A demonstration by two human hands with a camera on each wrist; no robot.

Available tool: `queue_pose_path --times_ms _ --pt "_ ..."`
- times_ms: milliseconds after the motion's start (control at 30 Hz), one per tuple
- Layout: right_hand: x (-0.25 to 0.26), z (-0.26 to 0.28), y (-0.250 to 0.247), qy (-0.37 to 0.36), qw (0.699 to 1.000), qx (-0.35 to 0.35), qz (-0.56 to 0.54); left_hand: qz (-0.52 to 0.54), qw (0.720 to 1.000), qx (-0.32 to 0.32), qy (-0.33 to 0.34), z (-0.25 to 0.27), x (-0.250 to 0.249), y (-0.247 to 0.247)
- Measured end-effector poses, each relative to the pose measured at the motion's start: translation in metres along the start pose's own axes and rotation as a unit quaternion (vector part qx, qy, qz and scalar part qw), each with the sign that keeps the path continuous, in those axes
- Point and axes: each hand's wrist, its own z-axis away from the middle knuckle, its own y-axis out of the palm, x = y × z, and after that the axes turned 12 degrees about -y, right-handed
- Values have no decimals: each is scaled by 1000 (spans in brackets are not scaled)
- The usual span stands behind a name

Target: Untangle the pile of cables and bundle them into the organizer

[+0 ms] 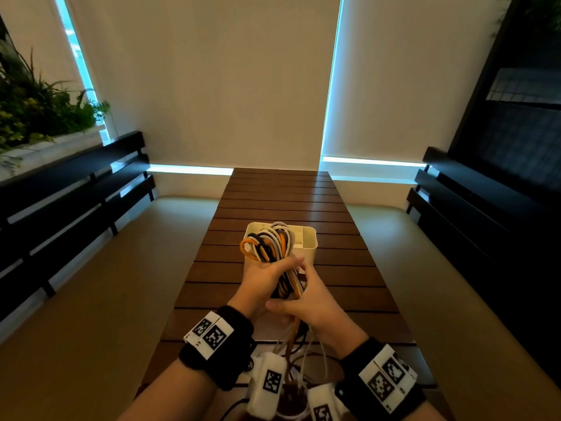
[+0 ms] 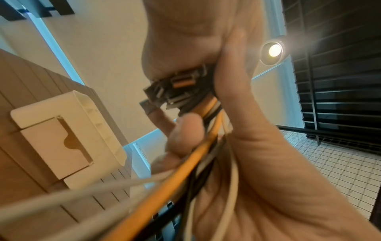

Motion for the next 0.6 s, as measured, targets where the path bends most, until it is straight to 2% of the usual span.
queue_pose_path --times_ms 133,233,333,400,500,567,600 --pt "-1 4 -6 57 998 5 -40 43 999 9 -16 4 1 2" --pt "6 8 -9 119 992 -1 36 73 997 -6 -32 1 -1 0" --pt "4 16 -14 100 983 128 80 109 993 0 -54 -5 -5 -6" --pt "-4 24 -16 66 979 191 -26 125 991 8 -54 -7 -10 -9" --pt "-12 32 -18 62 955 211 -199 140 988 31 -58 -7 -15 -8" --pt "-14 32 -19 73 938 248 -233 157 983 54 -82 -6 -16 -8" --pt "-14 30 -21 85 939 259 -209 161 980 68 -96 -6 -16 -10"
